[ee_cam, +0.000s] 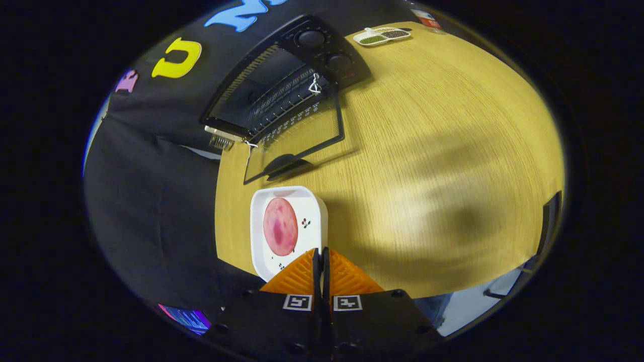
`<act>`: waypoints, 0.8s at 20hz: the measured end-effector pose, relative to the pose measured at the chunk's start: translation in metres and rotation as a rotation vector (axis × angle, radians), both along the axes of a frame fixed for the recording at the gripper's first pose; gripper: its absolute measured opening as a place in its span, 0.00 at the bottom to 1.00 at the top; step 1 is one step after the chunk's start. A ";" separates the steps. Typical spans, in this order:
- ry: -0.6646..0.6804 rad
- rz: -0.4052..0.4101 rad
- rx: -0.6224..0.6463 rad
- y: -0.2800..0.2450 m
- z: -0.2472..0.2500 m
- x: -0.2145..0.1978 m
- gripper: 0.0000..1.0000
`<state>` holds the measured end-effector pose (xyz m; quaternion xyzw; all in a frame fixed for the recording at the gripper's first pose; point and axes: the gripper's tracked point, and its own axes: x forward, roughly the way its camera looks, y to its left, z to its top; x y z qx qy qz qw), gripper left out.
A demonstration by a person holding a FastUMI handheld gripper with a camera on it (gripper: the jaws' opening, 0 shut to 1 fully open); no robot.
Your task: Open the toaster oven, put the food inside, and close the toaster oven door.
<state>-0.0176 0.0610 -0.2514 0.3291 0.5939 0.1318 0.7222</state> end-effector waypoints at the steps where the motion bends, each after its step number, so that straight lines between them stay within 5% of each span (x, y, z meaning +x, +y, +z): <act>1: -0.005 -0.045 0.012 0.007 0.004 0.003 0.02; 16: -0.063 -0.597 0.091 0.046 0.034 0.068 0.02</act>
